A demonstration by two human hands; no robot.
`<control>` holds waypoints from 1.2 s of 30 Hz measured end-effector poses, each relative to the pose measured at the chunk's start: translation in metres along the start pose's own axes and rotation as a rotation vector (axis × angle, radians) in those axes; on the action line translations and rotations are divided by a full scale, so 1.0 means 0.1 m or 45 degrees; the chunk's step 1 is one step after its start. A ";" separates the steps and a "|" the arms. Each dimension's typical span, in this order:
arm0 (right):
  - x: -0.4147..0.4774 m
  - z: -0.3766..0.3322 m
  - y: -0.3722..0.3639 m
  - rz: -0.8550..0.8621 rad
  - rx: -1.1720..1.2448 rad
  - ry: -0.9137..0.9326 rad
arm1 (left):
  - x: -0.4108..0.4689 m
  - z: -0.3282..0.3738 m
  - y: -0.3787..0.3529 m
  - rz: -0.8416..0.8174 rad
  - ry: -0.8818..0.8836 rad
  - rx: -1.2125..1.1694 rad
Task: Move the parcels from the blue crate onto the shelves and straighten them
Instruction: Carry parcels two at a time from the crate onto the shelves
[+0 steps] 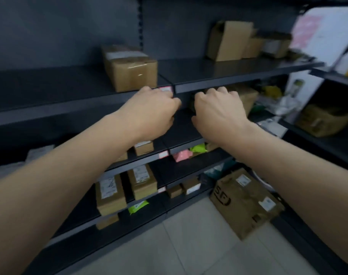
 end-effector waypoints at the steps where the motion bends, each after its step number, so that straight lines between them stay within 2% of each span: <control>1: -0.11 0.12 0.10 0.003 -0.044 -0.053 | 0.05 0.12 0.10 0.048 -0.060 0.002; 9: -1.27 1.06 0.76 -0.055 -0.321 -0.450 | 0.34 1.43 0.83 0.321 -0.388 -0.142; 18: -3.43 2.05 1.66 -0.099 -0.575 -1.040 | 0.06 3.51 1.92 0.662 -0.808 -0.532; 25: -5.48 2.51 2.30 -0.231 -0.697 -1.508 | -0.72 5.43 2.70 0.713 -1.257 -0.836; 31: -7.35 2.78 2.81 -0.354 -0.705 -1.888 | -1.60 7.20 3.32 0.620 -1.612 -0.961; 36: -8.72 2.89 3.18 -0.420 -0.762 -2.140 | -2.25 8.41 3.67 0.489 -1.826 -1.138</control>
Point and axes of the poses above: each hand's wrist, its own x-axis towards the middle knuckle, its own y-axis out of the back of the hand, z = x × y, the point moved 7 cm from there along x, towards the middle knuckle, and after that the axes turned 4 degrees about z, right-handed, at the moved point
